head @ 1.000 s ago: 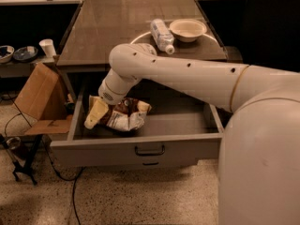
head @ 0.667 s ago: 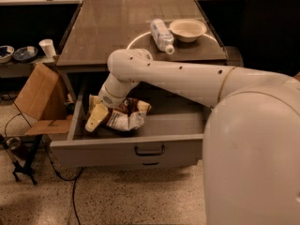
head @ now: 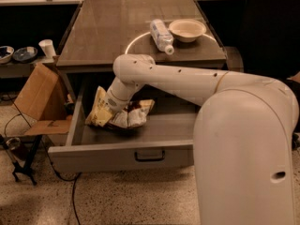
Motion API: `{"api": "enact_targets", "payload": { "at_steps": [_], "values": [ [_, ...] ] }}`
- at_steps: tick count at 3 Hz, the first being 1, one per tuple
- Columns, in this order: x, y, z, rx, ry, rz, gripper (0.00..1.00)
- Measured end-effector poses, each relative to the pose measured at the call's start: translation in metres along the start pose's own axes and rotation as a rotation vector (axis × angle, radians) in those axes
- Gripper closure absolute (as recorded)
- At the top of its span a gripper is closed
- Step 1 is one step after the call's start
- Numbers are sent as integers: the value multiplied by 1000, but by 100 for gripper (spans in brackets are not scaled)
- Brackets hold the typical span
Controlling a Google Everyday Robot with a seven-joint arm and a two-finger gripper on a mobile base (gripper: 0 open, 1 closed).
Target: Pick brown chip bag from top drawer and place on counter
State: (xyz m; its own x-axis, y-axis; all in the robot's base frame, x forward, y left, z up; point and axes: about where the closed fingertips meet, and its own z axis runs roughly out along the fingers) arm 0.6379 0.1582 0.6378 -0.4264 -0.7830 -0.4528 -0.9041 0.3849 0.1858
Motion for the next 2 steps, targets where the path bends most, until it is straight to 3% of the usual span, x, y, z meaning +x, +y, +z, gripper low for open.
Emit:
{"api": "enact_targets", "payload": {
  "at_steps": [1,2],
  "values": [
    [-1,1,-3,0,0,0,73],
    [5,-7,-44,78,-37,32,96]
  ]
}}
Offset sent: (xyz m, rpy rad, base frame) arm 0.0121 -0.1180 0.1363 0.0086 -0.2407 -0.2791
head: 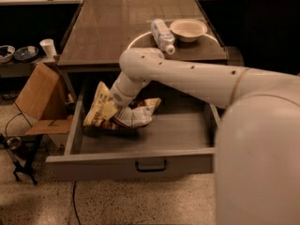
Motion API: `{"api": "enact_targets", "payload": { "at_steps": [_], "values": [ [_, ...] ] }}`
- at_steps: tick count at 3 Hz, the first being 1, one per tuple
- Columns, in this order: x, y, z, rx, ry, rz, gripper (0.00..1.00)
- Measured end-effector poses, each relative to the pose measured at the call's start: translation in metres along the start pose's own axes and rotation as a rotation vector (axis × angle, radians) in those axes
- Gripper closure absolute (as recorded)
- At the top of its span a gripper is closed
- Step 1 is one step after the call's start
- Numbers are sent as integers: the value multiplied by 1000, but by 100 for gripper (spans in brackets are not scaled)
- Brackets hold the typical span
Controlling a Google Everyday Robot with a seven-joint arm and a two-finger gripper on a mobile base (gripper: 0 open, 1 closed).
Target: Pick brown chip bag from top drawer and place on counter
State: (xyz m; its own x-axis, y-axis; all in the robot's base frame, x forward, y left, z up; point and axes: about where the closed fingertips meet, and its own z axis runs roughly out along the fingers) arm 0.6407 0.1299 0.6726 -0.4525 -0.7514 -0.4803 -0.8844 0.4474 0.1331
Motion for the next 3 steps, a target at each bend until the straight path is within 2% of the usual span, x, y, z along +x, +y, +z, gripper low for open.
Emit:
{"api": "enact_targets", "payload": {
  "at_steps": [1,2,3],
  "values": [
    [18,-18,-94,179,-58,46,100],
    [23,-28,-202,352,-107,38,100],
    [11,-31,-293,477,-148,-7,100]
  ]
}}
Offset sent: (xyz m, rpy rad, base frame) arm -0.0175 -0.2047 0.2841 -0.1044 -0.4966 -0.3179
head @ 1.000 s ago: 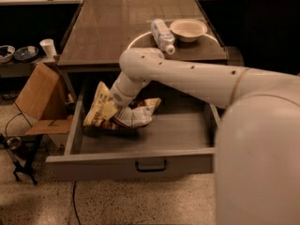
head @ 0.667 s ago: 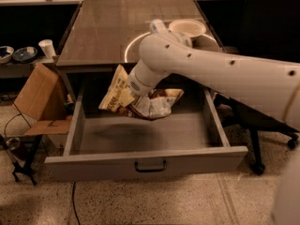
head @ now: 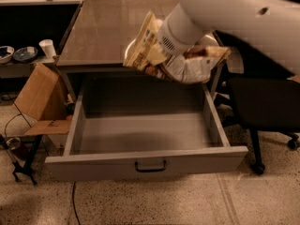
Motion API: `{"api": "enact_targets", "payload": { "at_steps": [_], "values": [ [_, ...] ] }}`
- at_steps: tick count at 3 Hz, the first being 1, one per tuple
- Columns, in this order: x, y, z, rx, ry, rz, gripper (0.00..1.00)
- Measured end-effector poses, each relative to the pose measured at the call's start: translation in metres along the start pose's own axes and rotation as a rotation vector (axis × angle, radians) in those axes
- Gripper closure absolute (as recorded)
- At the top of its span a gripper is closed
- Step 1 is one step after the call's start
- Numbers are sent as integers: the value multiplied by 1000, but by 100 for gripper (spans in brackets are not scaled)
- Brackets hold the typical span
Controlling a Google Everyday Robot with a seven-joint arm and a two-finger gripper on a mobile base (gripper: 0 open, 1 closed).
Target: Pick brown chip bag from top drawer and place on counter
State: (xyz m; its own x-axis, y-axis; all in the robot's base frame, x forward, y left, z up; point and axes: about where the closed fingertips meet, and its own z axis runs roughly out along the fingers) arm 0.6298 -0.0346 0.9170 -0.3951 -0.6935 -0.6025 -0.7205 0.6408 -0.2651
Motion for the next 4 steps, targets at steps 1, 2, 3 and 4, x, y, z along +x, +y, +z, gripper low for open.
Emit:
{"api": "enact_targets", "payload": {
  "at_steps": [1,2,3,4],
  "values": [
    [-43,-36,-48,96,-37,-33,100],
    [-86,-66,-58,176,-10,-18,100],
    [-129,-56,-70,193,-29,-37,100],
    [-129,-56,-70,194,-32,-37,100]
  ]
}}
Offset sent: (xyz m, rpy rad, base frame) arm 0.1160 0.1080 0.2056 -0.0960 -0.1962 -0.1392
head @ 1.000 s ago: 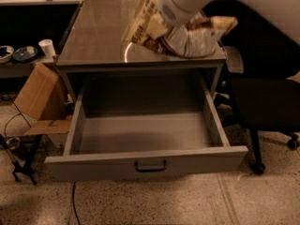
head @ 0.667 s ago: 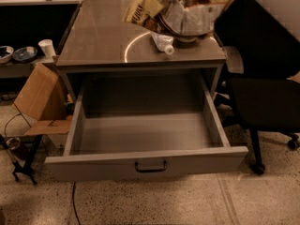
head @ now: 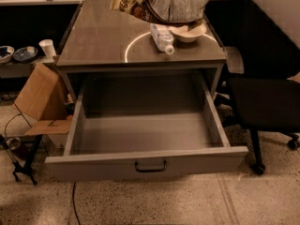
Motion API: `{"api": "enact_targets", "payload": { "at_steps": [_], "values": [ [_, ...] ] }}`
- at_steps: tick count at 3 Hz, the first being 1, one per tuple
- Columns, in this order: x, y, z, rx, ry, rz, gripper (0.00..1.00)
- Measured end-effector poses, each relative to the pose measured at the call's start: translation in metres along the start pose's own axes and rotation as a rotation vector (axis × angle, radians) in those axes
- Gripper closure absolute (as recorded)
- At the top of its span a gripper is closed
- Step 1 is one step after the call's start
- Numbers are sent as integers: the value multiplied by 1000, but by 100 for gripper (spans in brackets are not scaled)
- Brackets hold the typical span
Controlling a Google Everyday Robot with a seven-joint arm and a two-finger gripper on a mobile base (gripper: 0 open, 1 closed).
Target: Pick brown chip bag from top drawer and place on counter
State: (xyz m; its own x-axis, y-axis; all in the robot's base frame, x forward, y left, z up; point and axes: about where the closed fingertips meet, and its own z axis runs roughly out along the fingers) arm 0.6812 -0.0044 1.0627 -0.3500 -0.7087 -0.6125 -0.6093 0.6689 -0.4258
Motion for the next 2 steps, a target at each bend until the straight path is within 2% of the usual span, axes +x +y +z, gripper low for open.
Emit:
{"api": "enact_targets", "payload": {
  "at_steps": [1,2],
  "values": [
    [-2,-5,-7,55,-62,35,100],
    [-59,9,-4,123,-220,55,100]
  ]
}}
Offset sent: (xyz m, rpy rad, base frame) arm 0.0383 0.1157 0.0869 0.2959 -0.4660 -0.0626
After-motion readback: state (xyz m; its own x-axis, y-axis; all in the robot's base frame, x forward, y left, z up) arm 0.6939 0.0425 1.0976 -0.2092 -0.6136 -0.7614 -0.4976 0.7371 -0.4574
